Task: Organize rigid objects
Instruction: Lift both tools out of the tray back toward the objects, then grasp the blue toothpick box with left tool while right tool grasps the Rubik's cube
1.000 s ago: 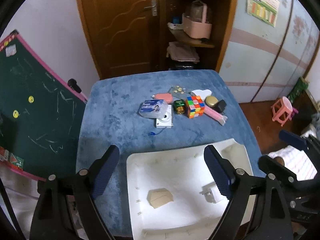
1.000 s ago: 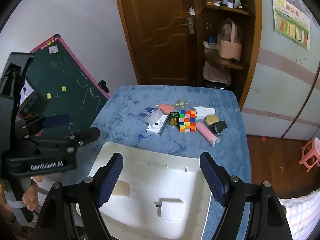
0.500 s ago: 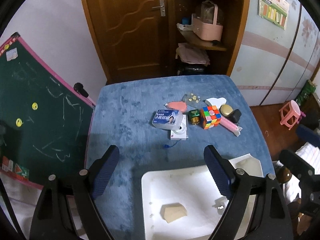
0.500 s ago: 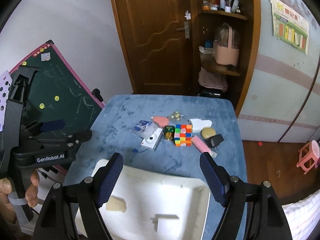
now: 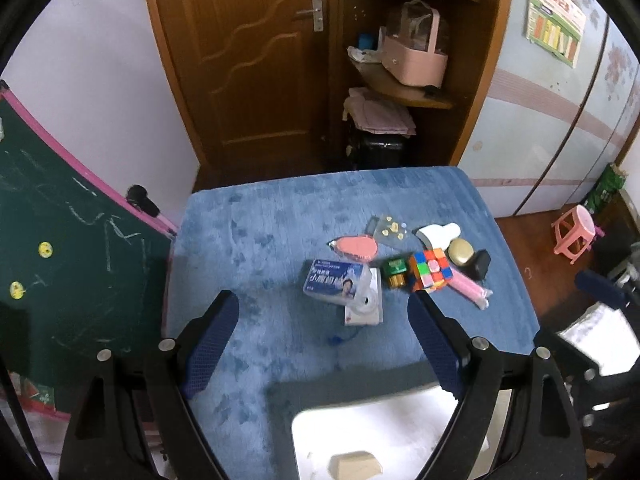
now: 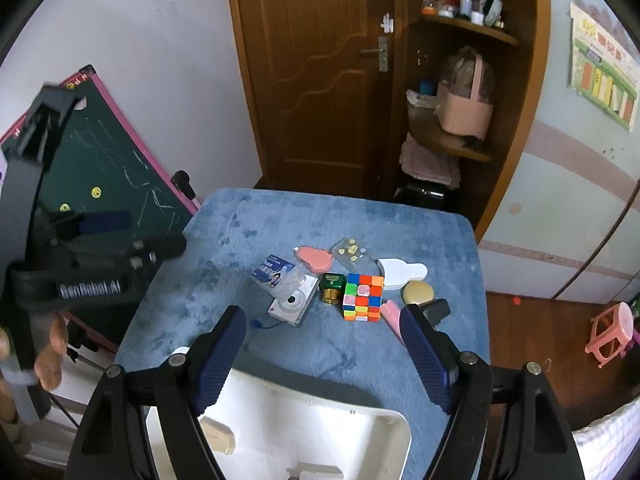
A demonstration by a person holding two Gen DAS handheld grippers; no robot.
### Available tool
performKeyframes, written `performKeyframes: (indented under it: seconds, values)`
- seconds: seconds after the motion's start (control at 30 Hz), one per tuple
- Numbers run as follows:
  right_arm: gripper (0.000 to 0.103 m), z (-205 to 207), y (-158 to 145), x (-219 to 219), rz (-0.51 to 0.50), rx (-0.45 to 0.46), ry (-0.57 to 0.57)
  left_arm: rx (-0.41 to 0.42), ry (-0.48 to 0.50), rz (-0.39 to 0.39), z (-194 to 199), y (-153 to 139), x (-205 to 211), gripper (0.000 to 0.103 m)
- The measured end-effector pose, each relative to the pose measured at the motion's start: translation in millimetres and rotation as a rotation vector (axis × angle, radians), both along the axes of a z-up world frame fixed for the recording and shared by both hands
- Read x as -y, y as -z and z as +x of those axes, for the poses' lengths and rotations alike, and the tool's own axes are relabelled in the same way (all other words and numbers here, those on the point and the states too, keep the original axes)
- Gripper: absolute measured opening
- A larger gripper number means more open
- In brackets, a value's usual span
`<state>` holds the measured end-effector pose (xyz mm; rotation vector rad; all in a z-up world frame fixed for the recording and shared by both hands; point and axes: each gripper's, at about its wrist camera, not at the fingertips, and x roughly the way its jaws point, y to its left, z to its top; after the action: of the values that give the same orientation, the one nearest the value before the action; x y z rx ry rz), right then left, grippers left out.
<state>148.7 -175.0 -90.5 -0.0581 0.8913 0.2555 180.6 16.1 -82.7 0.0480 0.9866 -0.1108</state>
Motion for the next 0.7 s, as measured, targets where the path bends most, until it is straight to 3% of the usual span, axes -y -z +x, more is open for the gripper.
performKeyframes:
  seconds: [0.4, 0.57, 0.7]
  values:
    - [0.08, 86, 70, 13, 0.05, -0.209, 0.069, -0.253, -0.079, -0.174, 85, 80, -32, 0.088]
    - [0.08, 119, 101, 21, 0.106, -0.284, 0.126, -0.39, -0.229, -0.281, 103, 123, -37, 0.088]
    - [0.08, 145, 127, 27, 0.133, -0.332, 0.163, -0.454, -0.325, -0.306, 113, 147, -33, 0.088]
